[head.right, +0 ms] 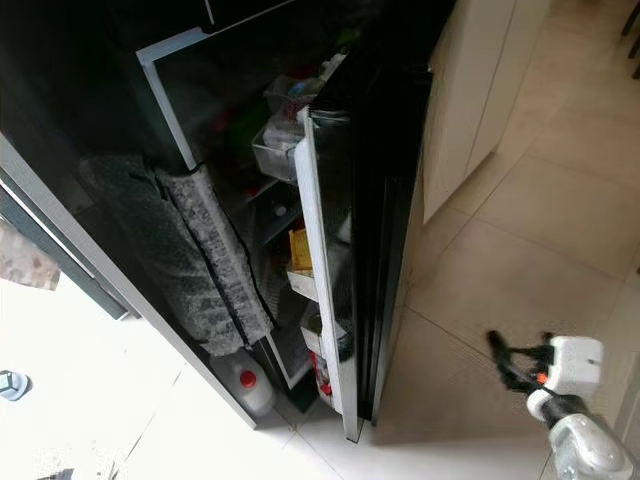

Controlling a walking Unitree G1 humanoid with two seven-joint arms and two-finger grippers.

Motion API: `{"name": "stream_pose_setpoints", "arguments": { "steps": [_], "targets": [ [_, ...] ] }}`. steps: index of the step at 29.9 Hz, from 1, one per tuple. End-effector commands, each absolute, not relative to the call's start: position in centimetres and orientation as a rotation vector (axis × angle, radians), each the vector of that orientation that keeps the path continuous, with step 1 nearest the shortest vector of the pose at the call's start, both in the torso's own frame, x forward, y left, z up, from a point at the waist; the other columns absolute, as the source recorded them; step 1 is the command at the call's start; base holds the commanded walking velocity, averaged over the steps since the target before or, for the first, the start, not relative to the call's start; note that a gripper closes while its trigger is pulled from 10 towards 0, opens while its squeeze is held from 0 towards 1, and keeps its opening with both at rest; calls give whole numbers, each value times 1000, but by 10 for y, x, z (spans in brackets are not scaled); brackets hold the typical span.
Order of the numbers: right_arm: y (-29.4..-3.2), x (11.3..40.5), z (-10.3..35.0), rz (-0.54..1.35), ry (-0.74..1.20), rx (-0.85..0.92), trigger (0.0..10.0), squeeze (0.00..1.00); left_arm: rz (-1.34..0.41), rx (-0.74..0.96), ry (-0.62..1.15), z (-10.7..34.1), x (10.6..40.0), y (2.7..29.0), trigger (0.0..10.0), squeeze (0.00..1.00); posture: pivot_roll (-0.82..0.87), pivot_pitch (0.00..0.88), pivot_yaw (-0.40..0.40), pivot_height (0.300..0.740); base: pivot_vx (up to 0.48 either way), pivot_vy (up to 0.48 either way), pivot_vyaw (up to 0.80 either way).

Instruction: Restocking fridge

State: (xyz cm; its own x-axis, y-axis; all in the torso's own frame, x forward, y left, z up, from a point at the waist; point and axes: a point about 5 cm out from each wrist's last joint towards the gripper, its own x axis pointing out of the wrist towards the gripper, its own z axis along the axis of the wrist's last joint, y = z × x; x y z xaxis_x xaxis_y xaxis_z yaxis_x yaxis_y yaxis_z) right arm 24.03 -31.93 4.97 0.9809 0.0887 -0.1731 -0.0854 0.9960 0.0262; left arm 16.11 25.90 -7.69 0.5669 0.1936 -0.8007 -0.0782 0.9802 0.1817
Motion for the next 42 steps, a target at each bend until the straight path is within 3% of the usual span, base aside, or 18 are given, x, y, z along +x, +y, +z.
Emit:
{"name": "stream_pose_setpoints", "arguments": {
  "steps": [1,4,13,23,31,42],
  "targets": [
    [-317,250,65,140,122,18,10000,0,177,126,993,-78,154,267,10000,0,-125,70,119,740,0,0,0],
    [-301,270,89,258,31,43,10000,0,147,131,993,-84,159,239,10000,0,-122,73,118,740,0,0,0],
    [-278,278,104,452,11,79,10000,0,128,121,990,-87,165,220,10000,0,-114,77,113,740,0,0,0],
    [-251,298,103,512,61,47,10000,0,151,114,992,-88,158,224,10000,0,-99,71,98,740,0,0,0],
    [-210,322,115,609,20,51,10000,0,149,108,994,-90,152,224,10000,0,-90,62,88,740,0,0,0],
    [-187,331,119,672,1,63,10000,0,154,116,993,-90,152,227,10000,0,-85,55,87,740,0,0,0]
  ]
}}
